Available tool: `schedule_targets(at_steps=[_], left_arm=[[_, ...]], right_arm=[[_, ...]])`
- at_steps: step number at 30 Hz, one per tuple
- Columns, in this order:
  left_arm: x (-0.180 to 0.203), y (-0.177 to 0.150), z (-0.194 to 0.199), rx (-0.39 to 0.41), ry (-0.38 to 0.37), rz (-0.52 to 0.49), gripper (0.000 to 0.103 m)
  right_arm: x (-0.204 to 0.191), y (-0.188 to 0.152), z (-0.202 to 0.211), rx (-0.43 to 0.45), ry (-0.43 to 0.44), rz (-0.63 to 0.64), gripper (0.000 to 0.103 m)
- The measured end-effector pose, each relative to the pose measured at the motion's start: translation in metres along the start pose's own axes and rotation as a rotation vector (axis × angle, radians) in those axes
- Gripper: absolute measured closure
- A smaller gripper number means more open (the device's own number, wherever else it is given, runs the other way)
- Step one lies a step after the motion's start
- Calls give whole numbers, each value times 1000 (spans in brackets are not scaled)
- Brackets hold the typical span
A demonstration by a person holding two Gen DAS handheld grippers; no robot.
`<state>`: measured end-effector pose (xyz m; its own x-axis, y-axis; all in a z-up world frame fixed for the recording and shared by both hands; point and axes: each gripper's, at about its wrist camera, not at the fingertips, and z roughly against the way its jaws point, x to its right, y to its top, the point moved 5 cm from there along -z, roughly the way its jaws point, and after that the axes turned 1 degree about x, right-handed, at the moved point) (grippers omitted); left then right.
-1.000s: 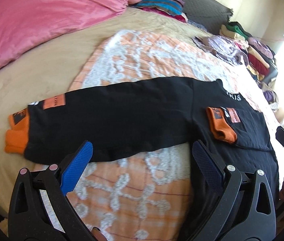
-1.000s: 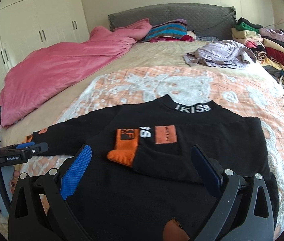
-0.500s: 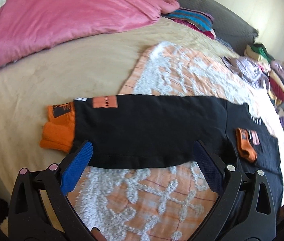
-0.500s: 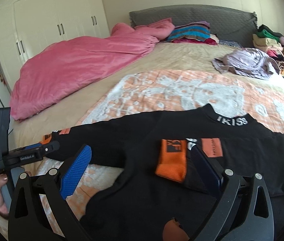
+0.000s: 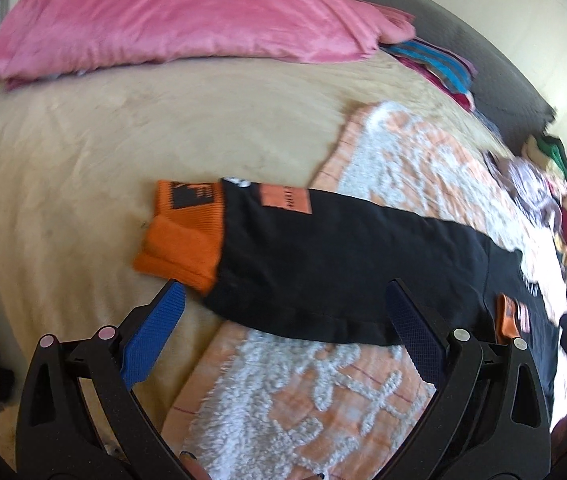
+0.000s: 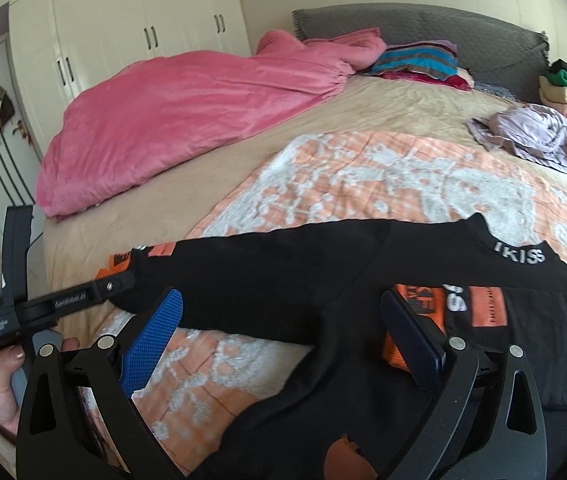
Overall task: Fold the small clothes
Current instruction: 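Move the left tool to the orange cuff of the other sleeve, then grasp the other orange cuff with the left tool and lift it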
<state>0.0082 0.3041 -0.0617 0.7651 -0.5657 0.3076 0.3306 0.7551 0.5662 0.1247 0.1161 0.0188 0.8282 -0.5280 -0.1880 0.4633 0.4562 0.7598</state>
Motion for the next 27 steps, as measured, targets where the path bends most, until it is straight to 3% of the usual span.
schedule_targets(at_steps=[8, 17, 21, 22, 24, 27], left_arm=[[-23, -7, -22, -59, -16, 160, 10], [-29, 5, -29, 23, -48, 241, 12], [-32, 13, -35, 37, -56, 265, 74], [-33, 13, -38, 27, -62, 274, 83], [-35, 15, -38, 28, -87, 291, 93], [-29, 16, -29, 49, -155, 285, 93]], right_arm=[[-9, -15, -11, -42, 23, 14, 4], [9, -26, -3, -53, 14, -21, 4], [19, -30, 12, -39, -5, -20, 4], [24, -31, 17, -33, -13, -21, 4], [33, -35, 26, -30, -30, -26, 4], [50, -43, 39, -18, -59, -49, 5]])
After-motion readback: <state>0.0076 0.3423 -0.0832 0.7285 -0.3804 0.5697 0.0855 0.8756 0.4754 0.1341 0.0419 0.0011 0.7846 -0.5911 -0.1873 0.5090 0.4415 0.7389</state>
